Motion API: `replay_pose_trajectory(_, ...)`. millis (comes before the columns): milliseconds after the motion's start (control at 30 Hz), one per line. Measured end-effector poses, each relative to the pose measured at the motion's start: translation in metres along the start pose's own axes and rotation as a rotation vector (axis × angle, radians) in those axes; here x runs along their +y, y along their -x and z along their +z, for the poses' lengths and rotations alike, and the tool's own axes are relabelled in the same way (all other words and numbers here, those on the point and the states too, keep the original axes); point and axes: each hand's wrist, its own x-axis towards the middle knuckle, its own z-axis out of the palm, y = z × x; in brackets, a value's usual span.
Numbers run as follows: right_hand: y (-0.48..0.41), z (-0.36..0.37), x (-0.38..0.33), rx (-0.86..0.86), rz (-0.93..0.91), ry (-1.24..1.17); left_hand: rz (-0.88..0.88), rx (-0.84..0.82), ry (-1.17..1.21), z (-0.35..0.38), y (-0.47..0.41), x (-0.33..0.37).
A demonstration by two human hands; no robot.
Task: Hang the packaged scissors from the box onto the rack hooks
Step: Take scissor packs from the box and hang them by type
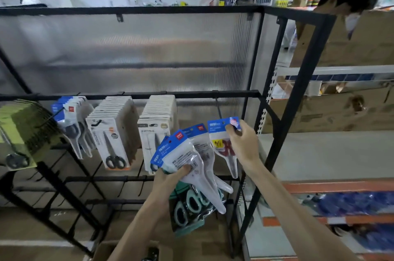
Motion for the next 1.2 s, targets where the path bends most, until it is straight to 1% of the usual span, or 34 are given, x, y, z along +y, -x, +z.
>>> replay_pose_trajectory(67,-0.001,-0.001,0.004,-0.005,-0.03,0.047,0.023,0.01,-0.023,0.003,-0.005,0.001)
replay_pose_trajectory(200,-0.018,0.007,0.006,0.007,0.012,0.069,-0.001,-0.02,-0.051,0.007,-0.011,0.005)
replay_pose_trajectory(300,-0.041,0.018,0.007,0.0,0.013,0.159,0.019,-0.032,-0.077,0.008,-0.014,0.007)
replay_pose_trajectory(567,-0.116,0.047,0.013,-0.023,0.188,0.119,-0.029,-0.061,-0.021,0.021,-0.017,0.008)
replay_pose_trajectory(700,-0.136,0.055,0.017,-0.032,0.209,0.156,-0.031,-0.052,-0.03,0.025,-0.018,0.005)
replay_pose_trajectory(800,-0.141,0.053,0.011,-0.03,0.216,0.238,-0.041,-0.018,-0.059,0.024,-0.018,0.006)
replay_pose_trajectory(867,-0.131,0.047,0.008,-0.011,0.235,0.204,-0.048,-0.006,-0.07,0.024,-0.015,0.006)
replay_pose_trajectory(933,-0.104,0.038,0.008,-0.015,0.256,0.102,-0.025,0.016,-0.061,0.023,-0.013,0.006)
replay_pose_trajectory(1033,-0.045,0.018,0.02,-0.097,0.175,0.042,0.024,0.03,-0.086,0.022,-0.012,0.003)
replay_pose_trajectory(1100,-0.007,0.003,0.025,-0.166,0.133,0.03,0.003,0.05,-0.056,0.024,-0.008,0.004)
replay_pose_trajectory(1200,0.023,-0.015,0.027,-0.273,0.115,0.025,-0.017,0.048,-0.052,0.033,0.001,0.005)
